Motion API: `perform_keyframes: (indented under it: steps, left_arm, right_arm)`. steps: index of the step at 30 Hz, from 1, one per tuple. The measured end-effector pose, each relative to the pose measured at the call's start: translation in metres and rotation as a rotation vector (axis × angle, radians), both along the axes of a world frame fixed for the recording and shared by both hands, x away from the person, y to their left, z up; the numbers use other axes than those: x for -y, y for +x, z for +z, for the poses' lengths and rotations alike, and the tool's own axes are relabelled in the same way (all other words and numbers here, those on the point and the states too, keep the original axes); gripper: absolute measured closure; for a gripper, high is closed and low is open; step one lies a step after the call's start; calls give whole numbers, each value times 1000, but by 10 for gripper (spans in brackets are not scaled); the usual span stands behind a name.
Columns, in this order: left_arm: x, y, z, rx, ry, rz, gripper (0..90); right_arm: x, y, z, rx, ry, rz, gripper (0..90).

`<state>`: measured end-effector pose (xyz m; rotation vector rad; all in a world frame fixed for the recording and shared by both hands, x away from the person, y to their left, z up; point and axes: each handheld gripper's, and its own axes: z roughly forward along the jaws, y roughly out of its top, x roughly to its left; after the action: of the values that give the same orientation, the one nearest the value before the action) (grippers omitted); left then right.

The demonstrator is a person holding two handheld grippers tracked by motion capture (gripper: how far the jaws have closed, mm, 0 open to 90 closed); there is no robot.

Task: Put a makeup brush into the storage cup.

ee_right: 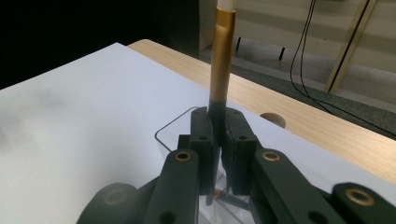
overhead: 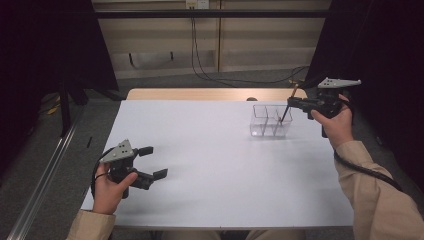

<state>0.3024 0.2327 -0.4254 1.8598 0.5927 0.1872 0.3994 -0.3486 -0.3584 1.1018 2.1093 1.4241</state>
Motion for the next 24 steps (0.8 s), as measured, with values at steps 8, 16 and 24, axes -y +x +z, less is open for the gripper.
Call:
perform_keyframes:
  steps: [8,16,24]
  left_arm:
    - [0,0,0,1,-5,-1,4]
    - [-1,0,1,1,-7,-1,4]
    - [-1,0,1,5,-3,-3,4]
  right_arm:
    - [5,3,2,6,-10,-28,842]
    - [4,7,-3,2,-17,-49,842]
    - [2,11,-6,-3,-27,-60,842]
